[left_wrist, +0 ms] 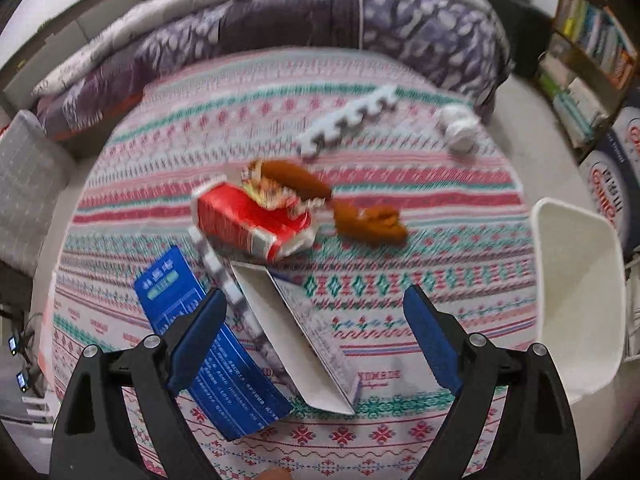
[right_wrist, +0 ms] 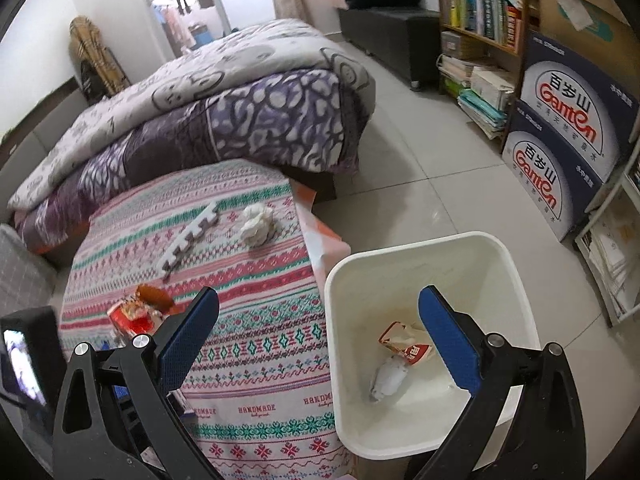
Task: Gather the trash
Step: 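Grasp the white plastic strip with the left tool while the right grasps the blue box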
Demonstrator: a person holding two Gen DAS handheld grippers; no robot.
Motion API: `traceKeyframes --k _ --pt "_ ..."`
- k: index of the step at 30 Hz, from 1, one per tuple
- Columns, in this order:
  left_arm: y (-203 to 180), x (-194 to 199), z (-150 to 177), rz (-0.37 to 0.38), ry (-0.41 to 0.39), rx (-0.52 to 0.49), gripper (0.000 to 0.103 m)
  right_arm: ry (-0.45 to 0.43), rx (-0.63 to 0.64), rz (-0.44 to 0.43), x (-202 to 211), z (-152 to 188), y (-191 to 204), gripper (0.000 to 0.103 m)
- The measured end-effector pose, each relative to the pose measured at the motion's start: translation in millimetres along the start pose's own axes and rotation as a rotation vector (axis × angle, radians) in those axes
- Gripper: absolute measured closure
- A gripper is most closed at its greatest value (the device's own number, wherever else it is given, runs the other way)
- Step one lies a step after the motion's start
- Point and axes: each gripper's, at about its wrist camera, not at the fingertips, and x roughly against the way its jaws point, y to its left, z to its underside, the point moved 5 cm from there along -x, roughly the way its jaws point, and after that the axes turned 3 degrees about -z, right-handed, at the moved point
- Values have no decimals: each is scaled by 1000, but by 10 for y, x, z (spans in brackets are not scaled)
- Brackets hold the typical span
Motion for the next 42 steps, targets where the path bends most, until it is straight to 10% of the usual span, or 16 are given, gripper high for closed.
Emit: traceKeyframes --k 4,13,21,36,42 --pt "10 -138 13 39 35 25 22 18 -9 1 -63 10 24 7" --pt "284 -171 9 158 101 50 86 66 59 -40 -210 102 340 7" --pt "942 187 -95 246 14 145 90 131 156 -99 -386 286 815 7" --pt "2297 253 -37 178 -52 355 90 325 535 -318 -571 1270 2241 7" --pt "2472 225 24 169 -51 370 90 334 686 -265 -667 1637 2554 7"
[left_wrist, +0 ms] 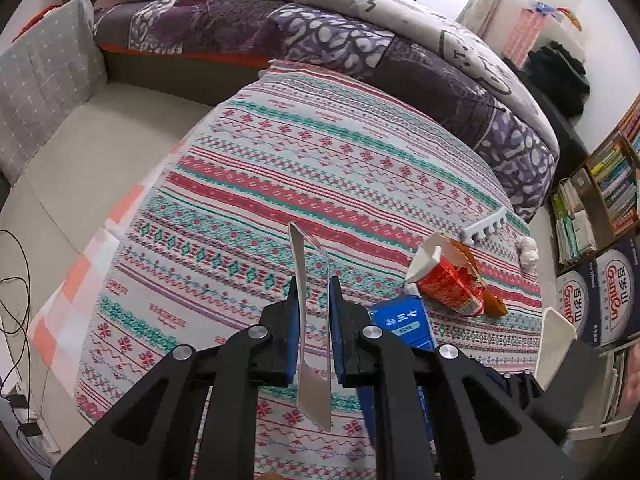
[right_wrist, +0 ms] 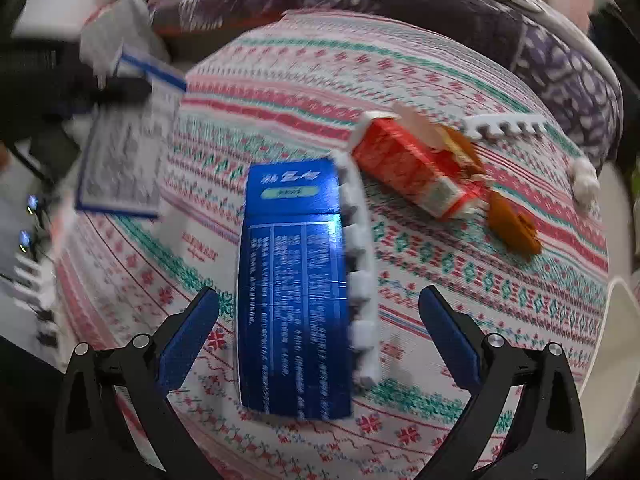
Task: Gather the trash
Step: 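Grasp the white plastic strip with the left tool while the right grasps the blue box, then carry the blue box to the bin and open the right tool to drop it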
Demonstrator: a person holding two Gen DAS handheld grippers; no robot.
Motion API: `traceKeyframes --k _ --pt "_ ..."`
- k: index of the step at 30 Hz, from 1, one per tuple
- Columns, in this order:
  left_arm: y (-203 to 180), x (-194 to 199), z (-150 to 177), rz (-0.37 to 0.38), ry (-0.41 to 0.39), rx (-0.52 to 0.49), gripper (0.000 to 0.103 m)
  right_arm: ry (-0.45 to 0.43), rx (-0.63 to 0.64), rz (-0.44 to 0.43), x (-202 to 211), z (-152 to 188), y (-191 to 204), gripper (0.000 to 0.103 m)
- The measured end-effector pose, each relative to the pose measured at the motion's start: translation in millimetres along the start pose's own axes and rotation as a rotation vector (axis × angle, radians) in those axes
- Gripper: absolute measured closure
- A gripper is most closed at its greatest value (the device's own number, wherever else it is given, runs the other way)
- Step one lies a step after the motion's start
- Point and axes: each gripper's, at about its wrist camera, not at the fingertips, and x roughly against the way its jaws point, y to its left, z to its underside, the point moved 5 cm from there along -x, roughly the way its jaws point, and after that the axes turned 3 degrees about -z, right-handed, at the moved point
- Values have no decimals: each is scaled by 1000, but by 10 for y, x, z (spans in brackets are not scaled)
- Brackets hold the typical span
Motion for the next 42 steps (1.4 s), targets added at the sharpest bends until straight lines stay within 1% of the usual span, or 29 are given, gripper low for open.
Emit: traceKeyframes --k 4,5,7,8,9,10,11,12,14,16,18,20,21,24,27,36,42 --pt "108 -3 -20 -6 -1 14 90 20 11 22 -148 5 63 7" --pt "128 -7 -21 -7 0 17 90 17 18 29 -168 -2 82 9" --pt "188 -23 -24 -11 5 29 89 7 44 55 -200 -9 128 16" --pt "206 -30 -23 -12 7 33 89 3 54 55 -210 -18 153 24" --pt "236 -41 -24 -15 10 39 89 -3 61 57 -212 -34 176 38" --pt "252 -44 -25 -16 10 43 89 -9 64 54 -207 -46 186 46" --pt "277 -46 -28 -18 10 47 89 -16 65 45 -189 -63 203 61" --pt "290 -46 -32 -19 10 50 90 -27 54 32 -156 -73 194 65" --pt "311 -31 -47 -19 4 58 90 -38 0 -39 -112 -129 149 70" --pt "307 -12 -63 -17 -5 60 89 -67 -62 -106 -3 -214 74 71" --pt "285 20 -82 -17 -19 57 89 -106 -95 -140 122 -275 21 71" --pt "244 62 -103 -17 -37 49 89 -148 -115 -148 256 -339 -46 71" --pt "221 80 -112 -17 -44 45 89 -176 -125 -147 345 -382 -91 71" --pt "141 130 -139 -12 -62 36 89 -223 -146 -140 502 -425 -186 71" --pt "53 168 -164 -2 -74 27 89 -253 -162 -121 592 -453 -287 71" --pt "-286 233 -203 32 -93 -12 90 -291 -206 -77 784 -376 -572 71" --pt "-574 239 -176 54 -93 -53 90 -295 -238 -55 849 -312 -764 71"
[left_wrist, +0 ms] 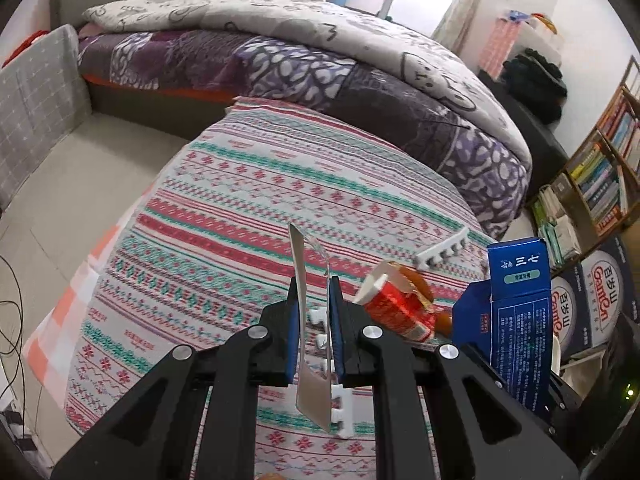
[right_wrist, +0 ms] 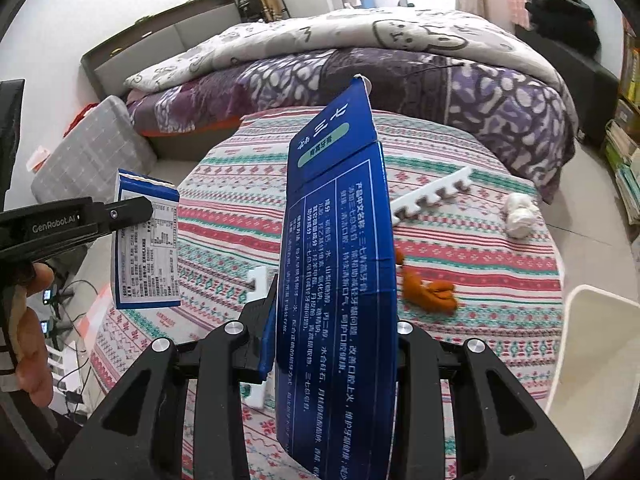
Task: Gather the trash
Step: 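Carry the blue box to the bin and open the right tool to drop it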
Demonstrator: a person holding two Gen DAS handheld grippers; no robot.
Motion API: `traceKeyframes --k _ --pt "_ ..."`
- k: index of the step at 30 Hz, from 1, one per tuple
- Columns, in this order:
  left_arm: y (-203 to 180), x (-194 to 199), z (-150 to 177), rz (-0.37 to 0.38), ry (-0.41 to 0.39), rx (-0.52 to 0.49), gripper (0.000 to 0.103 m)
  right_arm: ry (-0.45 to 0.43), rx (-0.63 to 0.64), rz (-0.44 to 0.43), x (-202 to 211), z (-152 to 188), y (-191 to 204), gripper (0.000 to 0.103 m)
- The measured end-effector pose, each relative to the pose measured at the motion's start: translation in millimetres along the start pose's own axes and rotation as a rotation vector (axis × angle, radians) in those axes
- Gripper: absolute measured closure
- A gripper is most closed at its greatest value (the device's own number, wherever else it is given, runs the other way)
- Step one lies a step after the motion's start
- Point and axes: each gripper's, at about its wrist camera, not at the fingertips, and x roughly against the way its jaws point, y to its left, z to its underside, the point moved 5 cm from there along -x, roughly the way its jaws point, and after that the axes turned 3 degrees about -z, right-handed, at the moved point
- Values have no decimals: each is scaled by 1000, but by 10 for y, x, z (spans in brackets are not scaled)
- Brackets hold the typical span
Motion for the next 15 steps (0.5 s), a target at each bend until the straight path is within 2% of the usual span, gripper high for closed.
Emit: traceKeyframes --k 15 --pt "-686 -36 70 60 0 -87 90 -45 -109 90 330 19 -634 71"
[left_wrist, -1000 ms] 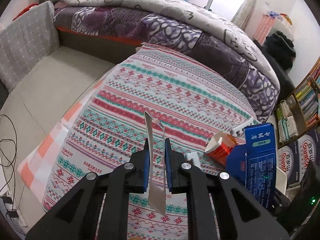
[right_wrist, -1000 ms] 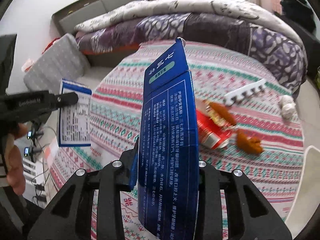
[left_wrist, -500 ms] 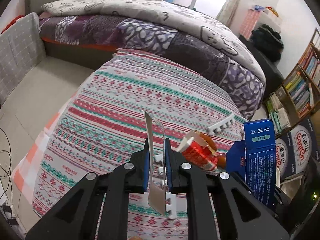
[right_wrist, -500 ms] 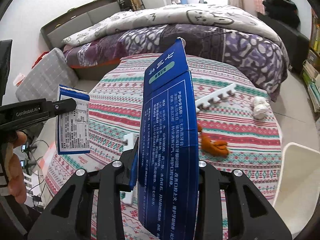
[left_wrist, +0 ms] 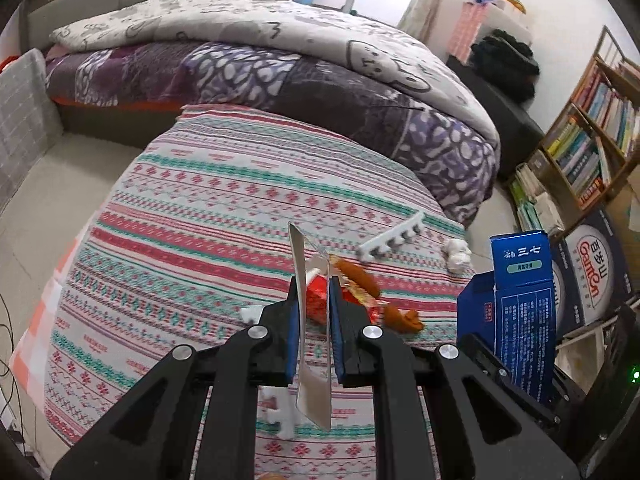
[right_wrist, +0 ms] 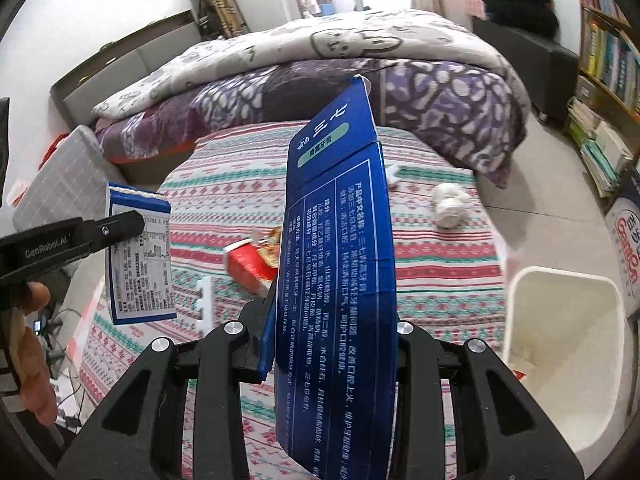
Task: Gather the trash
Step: 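Carry the blue box to the bin and open the right tool to drop it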
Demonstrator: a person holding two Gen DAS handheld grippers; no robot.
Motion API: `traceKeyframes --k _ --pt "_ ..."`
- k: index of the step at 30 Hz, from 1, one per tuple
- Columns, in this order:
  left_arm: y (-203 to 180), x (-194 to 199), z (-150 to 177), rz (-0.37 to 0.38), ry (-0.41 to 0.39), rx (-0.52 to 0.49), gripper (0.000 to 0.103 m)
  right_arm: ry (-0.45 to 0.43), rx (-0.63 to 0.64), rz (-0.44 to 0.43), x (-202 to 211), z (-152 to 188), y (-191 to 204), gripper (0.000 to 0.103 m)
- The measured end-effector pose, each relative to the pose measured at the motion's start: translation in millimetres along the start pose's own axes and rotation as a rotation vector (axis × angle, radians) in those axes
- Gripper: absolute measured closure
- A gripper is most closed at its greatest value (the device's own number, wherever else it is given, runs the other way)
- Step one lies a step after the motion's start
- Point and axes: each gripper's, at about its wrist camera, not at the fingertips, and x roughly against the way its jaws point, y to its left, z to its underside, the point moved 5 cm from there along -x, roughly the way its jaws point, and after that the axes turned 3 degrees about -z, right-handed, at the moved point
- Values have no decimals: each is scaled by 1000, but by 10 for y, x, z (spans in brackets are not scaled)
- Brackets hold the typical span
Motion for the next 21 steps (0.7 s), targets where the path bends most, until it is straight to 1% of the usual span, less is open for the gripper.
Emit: traceKeyframes --k 10,14,21 --pt "-547 -65 61 46 12 -71 89 -32 -85 85 251 10 -571 70" --pt "-757 -74 102 67 15 -104 90 -46 -108 133 365 39 -786 70" --pt "-1161 -106 229 100 29 -170 89 -56 -195 204 534 95 -1241 70"
